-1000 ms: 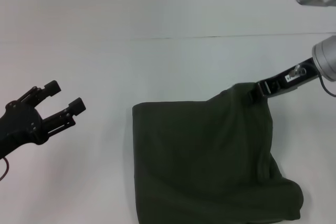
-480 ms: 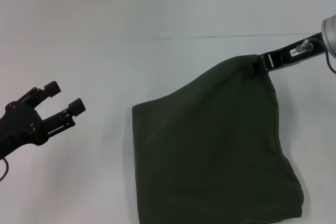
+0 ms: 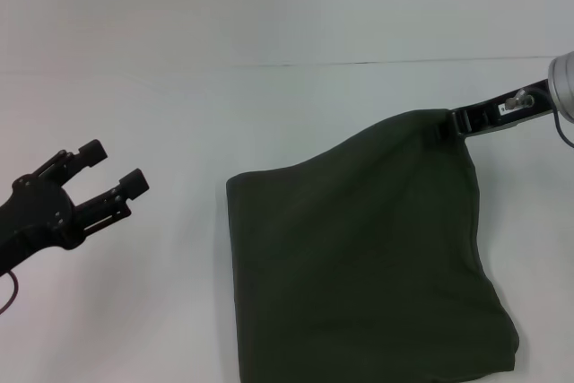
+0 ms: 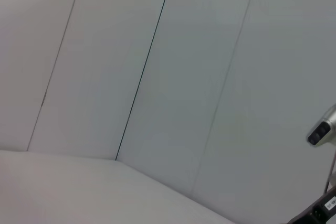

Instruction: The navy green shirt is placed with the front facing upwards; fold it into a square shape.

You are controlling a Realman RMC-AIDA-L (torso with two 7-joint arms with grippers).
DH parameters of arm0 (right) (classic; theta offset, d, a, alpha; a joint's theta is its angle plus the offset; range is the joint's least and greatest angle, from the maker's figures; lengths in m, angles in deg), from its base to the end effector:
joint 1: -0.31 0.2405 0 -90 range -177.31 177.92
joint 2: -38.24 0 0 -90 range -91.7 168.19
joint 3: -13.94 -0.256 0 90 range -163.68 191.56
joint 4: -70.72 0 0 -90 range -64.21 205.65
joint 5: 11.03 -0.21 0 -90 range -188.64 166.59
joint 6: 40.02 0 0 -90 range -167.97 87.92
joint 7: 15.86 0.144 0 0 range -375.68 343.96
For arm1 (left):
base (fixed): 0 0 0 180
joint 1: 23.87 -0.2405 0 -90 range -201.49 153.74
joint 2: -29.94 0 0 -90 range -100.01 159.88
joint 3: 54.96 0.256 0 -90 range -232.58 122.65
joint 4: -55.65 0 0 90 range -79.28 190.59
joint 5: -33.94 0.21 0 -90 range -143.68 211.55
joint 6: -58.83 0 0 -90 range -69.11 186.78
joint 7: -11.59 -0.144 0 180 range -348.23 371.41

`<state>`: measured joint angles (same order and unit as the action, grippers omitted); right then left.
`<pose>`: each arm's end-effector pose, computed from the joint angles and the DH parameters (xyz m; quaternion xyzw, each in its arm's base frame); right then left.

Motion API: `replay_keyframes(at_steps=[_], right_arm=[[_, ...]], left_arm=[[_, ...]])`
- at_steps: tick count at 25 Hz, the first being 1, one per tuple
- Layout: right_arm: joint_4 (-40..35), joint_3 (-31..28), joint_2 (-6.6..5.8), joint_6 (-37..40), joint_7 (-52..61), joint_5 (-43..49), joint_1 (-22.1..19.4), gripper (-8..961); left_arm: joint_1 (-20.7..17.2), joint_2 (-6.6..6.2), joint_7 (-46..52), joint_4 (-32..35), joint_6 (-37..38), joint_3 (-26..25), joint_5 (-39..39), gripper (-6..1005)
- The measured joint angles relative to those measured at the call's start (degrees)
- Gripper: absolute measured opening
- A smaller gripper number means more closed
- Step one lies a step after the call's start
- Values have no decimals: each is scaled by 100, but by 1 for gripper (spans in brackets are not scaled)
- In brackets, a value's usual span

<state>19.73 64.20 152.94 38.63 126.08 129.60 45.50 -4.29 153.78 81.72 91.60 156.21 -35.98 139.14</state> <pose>0.2118 0.4215 0.0405 -0.8519 0.4844 0.0248 0.1977 -0.3035 0.2746 0.0266 -0.8287 -0.2614 -0.4119 0.2743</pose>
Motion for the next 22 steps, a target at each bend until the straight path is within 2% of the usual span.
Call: replay_keyframes(at_steps=[4, 10, 16, 20, 22], right_arm=[[78, 5, 22, -222, -10, 0, 0, 125], [241, -87, -19, -460, 17, -25, 4, 148], [201, -759, -45, -604, -79, -103, -142, 293], [201, -1299, -75, -387, -560, -768, -369, 389], [256, -1455, -94, -78, -1049, -1469, -591, 532]], left_arm=[[1, -1, 3, 0, 0, 13, 0, 934], [2, -4, 14, -29, -1, 12, 0, 934], [43, -8, 285, -61, -34, 13, 11, 935], [62, -10, 431, -61, -9, 45, 9, 935], [82, -20, 685, -39, 34, 55, 44, 935]])
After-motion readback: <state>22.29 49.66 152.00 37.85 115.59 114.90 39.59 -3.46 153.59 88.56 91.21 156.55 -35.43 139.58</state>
